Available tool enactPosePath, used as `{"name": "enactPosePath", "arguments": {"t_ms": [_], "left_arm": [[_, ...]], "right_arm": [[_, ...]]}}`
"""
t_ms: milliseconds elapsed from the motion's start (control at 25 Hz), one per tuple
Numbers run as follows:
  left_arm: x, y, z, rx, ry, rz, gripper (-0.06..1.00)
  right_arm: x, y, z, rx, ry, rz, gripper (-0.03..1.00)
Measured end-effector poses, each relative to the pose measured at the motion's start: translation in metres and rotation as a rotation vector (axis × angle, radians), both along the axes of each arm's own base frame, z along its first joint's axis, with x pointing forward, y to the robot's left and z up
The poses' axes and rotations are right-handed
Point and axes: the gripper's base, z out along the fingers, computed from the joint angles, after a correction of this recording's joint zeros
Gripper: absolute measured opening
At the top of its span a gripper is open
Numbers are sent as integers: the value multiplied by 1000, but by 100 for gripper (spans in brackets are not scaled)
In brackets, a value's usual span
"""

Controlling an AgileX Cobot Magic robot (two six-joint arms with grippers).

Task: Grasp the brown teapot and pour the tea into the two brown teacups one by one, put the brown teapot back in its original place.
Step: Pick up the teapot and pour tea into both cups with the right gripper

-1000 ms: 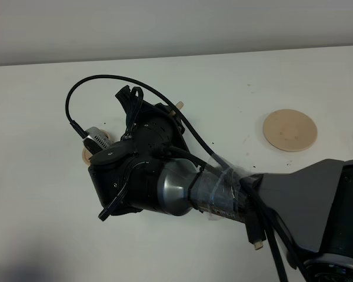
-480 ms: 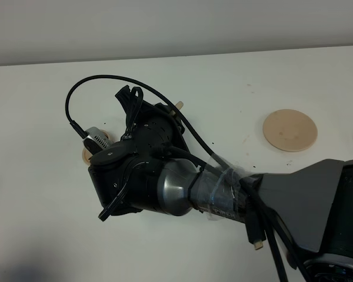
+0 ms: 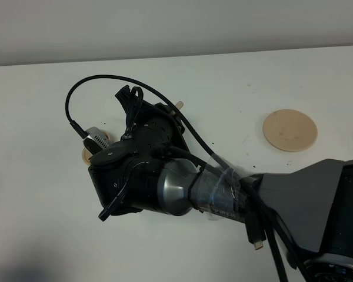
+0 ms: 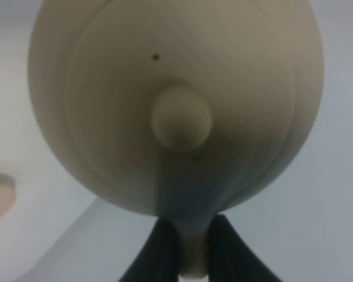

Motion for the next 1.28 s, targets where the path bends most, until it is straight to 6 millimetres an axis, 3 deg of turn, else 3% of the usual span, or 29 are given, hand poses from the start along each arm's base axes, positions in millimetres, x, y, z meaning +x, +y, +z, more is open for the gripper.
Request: {"name": "enactPosePath", "arguments": {"t_ms": [760, 1280], "left_arm": [[0, 0, 0, 0, 0, 0, 38], [0, 0, 0, 0, 0, 0, 38]], "right_arm": [[0, 0, -1, 6, 13, -3, 13], [6, -6, -7, 131, 78, -97, 13]]}}
